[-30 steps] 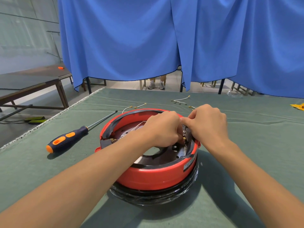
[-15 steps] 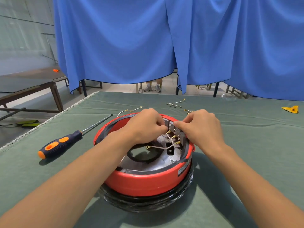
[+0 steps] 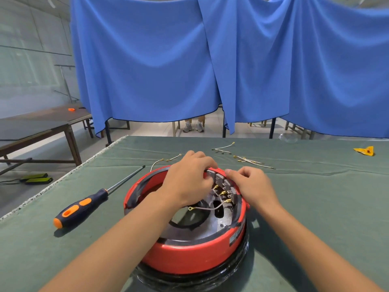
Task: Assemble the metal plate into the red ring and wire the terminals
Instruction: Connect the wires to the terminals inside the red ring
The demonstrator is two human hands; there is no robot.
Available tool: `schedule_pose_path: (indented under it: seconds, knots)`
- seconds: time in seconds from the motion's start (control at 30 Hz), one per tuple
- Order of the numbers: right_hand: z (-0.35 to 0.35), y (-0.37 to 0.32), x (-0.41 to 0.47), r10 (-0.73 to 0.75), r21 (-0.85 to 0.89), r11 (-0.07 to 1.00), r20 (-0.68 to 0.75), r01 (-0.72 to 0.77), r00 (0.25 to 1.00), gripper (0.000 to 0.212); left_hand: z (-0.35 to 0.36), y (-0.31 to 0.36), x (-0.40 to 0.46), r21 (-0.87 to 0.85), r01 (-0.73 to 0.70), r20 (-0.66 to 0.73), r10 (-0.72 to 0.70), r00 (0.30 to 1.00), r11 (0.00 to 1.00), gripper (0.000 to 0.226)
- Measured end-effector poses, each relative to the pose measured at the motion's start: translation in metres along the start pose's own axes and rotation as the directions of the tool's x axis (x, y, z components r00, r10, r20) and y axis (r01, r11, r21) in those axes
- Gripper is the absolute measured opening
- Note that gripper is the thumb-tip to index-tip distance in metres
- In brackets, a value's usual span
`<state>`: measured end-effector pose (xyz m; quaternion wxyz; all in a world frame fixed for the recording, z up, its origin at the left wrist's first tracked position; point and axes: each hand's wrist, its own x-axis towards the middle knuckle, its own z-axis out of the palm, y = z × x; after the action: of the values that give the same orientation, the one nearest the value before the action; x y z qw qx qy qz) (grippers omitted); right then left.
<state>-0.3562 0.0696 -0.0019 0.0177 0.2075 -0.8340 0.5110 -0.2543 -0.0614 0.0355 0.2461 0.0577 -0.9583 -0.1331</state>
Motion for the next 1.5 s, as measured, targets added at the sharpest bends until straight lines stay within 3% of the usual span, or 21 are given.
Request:
schedule_pose_path:
  seconds: [0.1,0.23,0.47,0.6,0.73,0.87,1.0,1.37,1.5]
  knots:
    - [0.000,0.003,0.002,-0.001,0.039,0.999,0.001,0.001,1.000,0.045,0.005,0.004,0.001,0.013,-0.125,0.093,0.123,0.988,0.992,0.034]
    - [-0.006,0.011,0.015,0.033,0.075,0.997,-0.028,-0.031,0.999,0.036,0.007,0.003,0.006,0.059,-0.146,0.169,0.134,0.976,0.988,0.036]
    - [-0.010,0.054,0.055,0.009,-0.356,0.932,-0.176,-0.072,0.984,0.007,0.009,-0.003,0.019,0.010,-0.149,0.097,0.147,0.984,0.989,0.030]
    - [-0.007,0.066,0.091,-0.027,-0.473,0.878,-0.193,-0.069,0.981,0.026,0.012,-0.007,0.022,-0.031,-0.138,0.077,0.140,0.987,0.990,0.029]
    - [-0.002,0.074,0.124,-0.045,-0.578,0.816,-0.073,-0.006,0.996,0.046,0.014,-0.009,0.023,-0.009,-0.153,0.090,0.153,0.984,0.988,0.035]
    - [0.003,0.077,0.141,-0.052,-0.724,0.689,-0.018,0.023,0.998,0.039,0.015,-0.009,0.024,0.001,-0.150,0.096,0.150,0.984,0.989,0.037]
    - [0.004,0.076,0.136,-0.112,-0.606,0.793,-0.045,0.062,0.993,0.021,0.014,-0.009,0.023,-0.006,-0.141,0.096,0.141,0.985,0.990,0.038]
    - [-0.012,0.068,0.044,-0.155,-0.574,0.810,-0.017,0.118,0.988,0.017,0.009,-0.005,0.021,-0.073,-0.079,0.122,0.087,0.989,0.994,0.041]
    - [-0.022,0.059,0.008,-0.120,-0.432,0.898,-0.048,0.088,0.992,0.012,0.009,-0.001,0.017,-0.069,-0.062,0.130,0.071,0.989,0.996,0.044]
